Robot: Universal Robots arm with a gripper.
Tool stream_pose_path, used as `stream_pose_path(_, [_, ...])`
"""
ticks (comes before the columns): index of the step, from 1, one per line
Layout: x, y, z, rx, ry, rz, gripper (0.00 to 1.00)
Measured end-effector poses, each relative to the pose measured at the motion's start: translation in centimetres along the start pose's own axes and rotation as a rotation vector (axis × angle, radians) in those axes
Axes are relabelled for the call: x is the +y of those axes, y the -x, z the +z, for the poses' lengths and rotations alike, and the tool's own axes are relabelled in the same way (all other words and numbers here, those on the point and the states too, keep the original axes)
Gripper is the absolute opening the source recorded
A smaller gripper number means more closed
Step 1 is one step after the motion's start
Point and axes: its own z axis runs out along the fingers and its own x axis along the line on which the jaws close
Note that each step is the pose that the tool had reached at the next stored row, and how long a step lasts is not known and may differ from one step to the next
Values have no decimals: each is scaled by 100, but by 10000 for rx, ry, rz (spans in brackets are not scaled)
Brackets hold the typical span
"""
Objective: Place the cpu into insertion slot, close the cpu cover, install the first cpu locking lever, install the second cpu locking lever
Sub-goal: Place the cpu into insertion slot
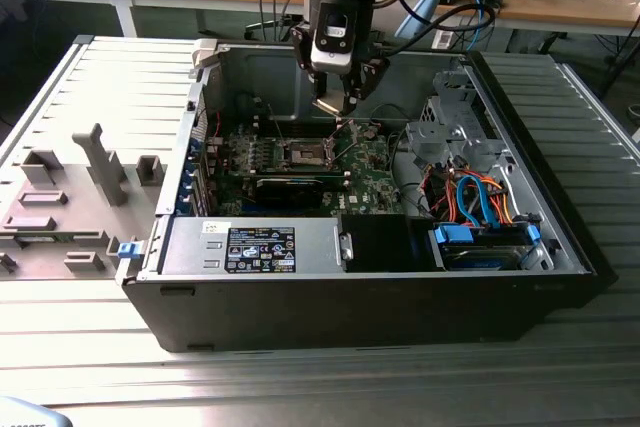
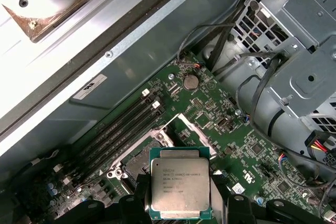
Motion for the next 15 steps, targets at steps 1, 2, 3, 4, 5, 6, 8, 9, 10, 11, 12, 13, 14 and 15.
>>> stream_pose_path(1, [0, 0, 0, -1, 0, 14, 55])
stream_pose_path(2, [0, 0, 1, -3, 0, 30, 55])
stream_pose_path(3, [0, 0, 1, -3, 0, 41, 55])
stream_pose_path(4, [0, 0, 2, -4, 0, 46, 55])
stream_pose_path(5, [0, 0, 2, -5, 1, 55, 55])
stream_pose_path(6, [0, 0, 2, -5, 1, 60, 55])
stream_pose_path(8, [0, 0, 3, -7, 1, 83, 55])
stream_pose_path(9, [0, 0, 3, -8, 1, 89, 55])
stream_pose_path(10, [0, 0, 3, -9, 1, 97, 55])
stream_pose_path(11, [0, 0, 4, -9, 1, 105, 55])
stream_pose_path(12, [0, 0, 4, -10, 2, 113, 55])
stream_pose_path(13, [-1, 0, 4, -10, 2, 121, 55])
stream_pose_path(14, [-1, 0, 4, -11, 2, 129, 55])
stream_pose_path(15, [0, 0, 5, -12, 3, 144, 55])
